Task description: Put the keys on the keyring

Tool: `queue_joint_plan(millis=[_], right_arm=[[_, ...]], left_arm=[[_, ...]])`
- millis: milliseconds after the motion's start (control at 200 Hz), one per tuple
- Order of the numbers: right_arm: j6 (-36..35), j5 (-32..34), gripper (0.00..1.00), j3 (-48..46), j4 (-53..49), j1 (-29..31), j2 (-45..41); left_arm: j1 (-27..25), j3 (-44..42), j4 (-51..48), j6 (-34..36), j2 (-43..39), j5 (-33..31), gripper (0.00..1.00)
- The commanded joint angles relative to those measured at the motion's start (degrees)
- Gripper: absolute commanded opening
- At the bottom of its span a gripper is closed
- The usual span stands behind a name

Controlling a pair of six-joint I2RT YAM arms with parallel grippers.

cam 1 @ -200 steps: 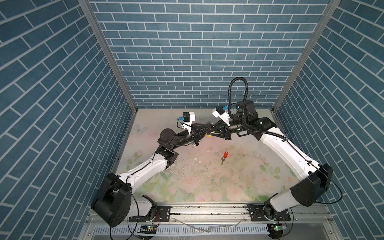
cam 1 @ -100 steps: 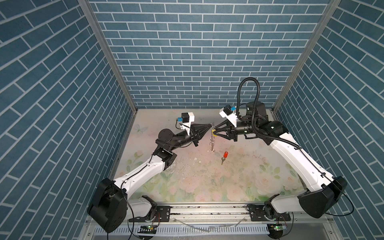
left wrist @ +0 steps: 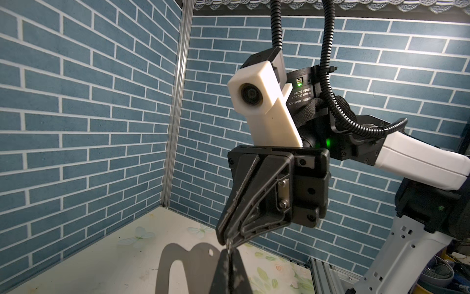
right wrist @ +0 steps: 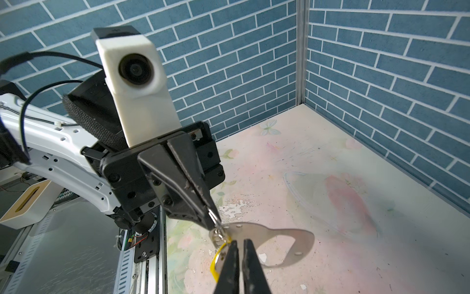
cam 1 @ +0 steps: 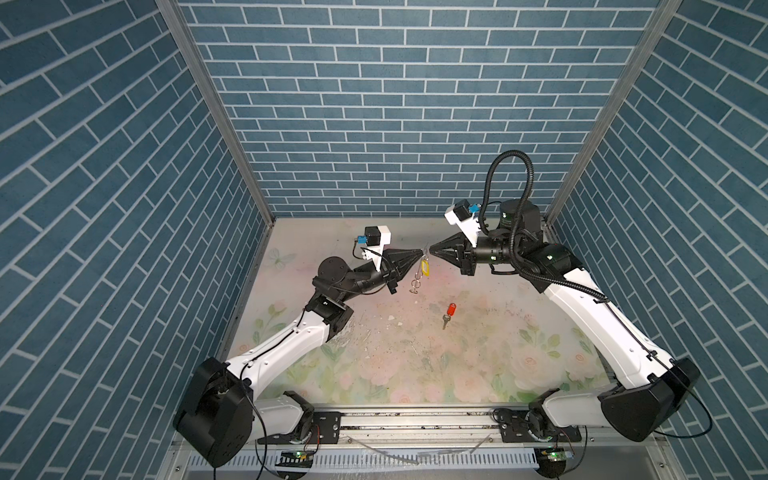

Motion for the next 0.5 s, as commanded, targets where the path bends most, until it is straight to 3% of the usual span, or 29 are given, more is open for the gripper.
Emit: queue_joint_plan(millis=[0, 495], right_arm=[[2.42, -3.34, 0.08, -1.23, 2.92, 0.04, 0.50], [2.68, -5.22, 0.05, -2.26, 2.89, 0.89, 1.30]], left_arm=[[-0.19, -0.03, 1.28, 0.69, -0.59, -0.35, 0.00], [-0.19, -0.08, 3.48, 0.10, -0.24, 0.19, 0.00]])
